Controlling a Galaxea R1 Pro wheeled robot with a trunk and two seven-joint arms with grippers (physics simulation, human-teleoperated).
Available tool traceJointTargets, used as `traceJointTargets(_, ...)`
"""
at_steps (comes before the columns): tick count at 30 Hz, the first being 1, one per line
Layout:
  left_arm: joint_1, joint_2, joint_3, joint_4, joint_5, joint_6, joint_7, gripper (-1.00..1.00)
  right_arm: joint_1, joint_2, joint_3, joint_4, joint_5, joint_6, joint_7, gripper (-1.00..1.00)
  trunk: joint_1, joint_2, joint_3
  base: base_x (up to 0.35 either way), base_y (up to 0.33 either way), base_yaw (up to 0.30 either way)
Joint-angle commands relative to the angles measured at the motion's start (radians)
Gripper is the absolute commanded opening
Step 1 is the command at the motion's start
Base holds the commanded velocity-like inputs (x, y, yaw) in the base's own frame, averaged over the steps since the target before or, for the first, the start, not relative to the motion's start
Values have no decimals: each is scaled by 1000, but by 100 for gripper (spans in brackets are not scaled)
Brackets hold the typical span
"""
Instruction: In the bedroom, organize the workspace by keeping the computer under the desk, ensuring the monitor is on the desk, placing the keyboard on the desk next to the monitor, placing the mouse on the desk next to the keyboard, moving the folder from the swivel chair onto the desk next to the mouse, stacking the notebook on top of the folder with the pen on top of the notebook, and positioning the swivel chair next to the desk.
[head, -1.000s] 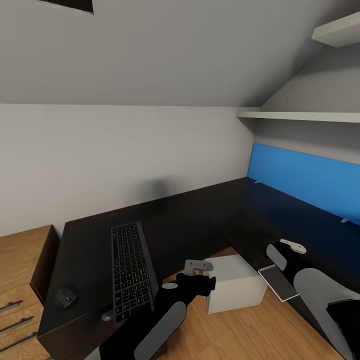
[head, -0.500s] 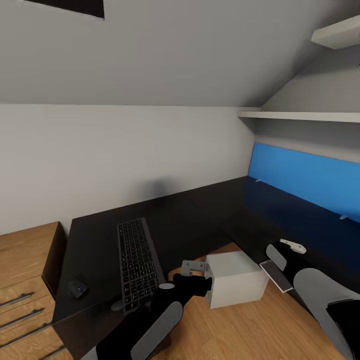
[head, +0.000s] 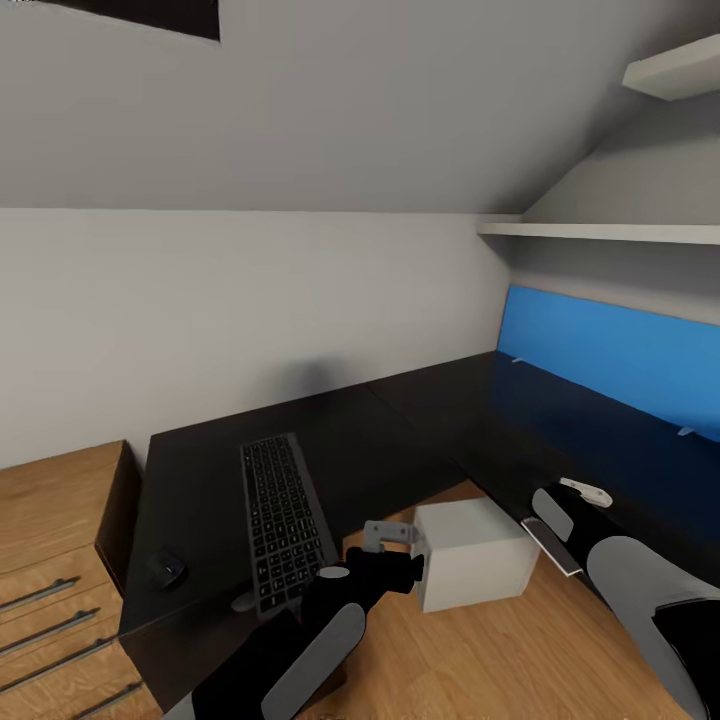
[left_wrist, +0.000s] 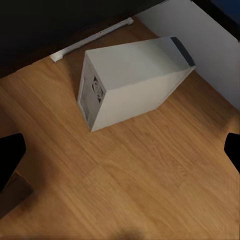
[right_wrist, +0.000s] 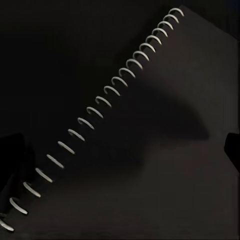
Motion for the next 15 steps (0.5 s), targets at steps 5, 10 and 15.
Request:
traceJointTargets(5,-1,0,-2,-1,10,2,10,100,-1,-1,9,-2,-6,8,-6,100,0,-1,-1,-44,30,0)
traceJointTargets(10,-1,0,-1,-2,10,3,10,100,-1,-1,8,-2,-6,8,-6,100,0,-1,-1,-11,8,0)
traceJointTargets(15,-1,0,-1,-2,9,3,10,100,-1,-1,9,-2,-6,8,-6,100,0,-1,-1,-3,2,0)
